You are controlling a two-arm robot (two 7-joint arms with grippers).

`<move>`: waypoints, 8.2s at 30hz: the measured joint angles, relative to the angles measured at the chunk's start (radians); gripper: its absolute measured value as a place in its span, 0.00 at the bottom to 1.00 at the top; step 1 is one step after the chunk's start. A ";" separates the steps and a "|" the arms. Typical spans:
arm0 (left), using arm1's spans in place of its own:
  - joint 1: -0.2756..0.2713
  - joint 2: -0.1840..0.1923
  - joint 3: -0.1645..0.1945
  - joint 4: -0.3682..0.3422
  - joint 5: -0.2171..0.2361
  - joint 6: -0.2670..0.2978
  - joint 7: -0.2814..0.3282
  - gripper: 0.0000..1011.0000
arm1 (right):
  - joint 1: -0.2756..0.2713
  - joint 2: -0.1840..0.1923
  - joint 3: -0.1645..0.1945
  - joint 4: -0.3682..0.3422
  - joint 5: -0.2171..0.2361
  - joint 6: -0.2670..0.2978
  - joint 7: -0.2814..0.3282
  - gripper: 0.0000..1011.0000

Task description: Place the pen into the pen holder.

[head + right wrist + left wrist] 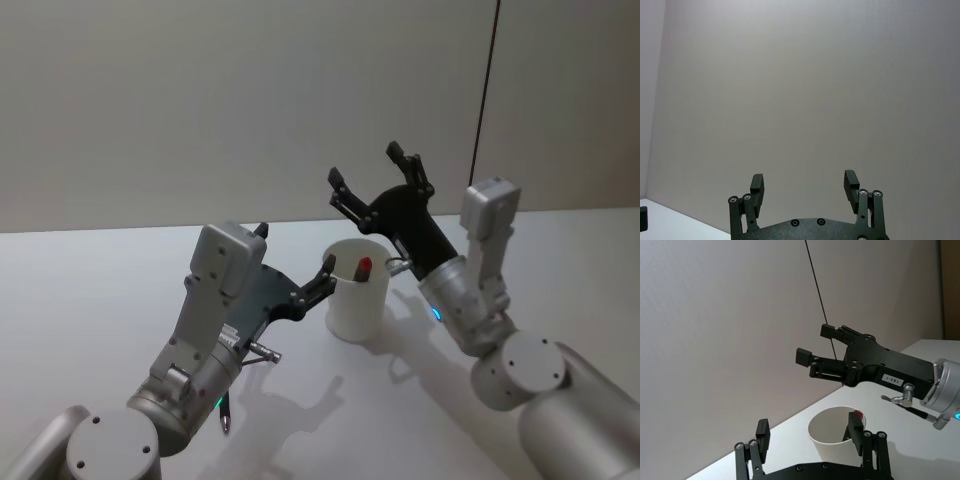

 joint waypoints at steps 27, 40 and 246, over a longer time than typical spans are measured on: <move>0.000 0.000 0.000 0.000 0.000 0.000 0.000 0.99 | -0.335 0.157 0.040 -0.643 -0.051 0.449 -0.087 0.99; 0.000 0.000 0.000 0.000 0.000 0.000 0.000 0.99 | -0.467 0.228 0.065 -0.835 -0.044 0.578 -0.128 0.99; 0.053 -0.084 -0.153 -0.040 -0.260 0.726 0.285 0.14 | -0.701 0.361 0.128 -1.083 0.000 0.762 -0.240 0.99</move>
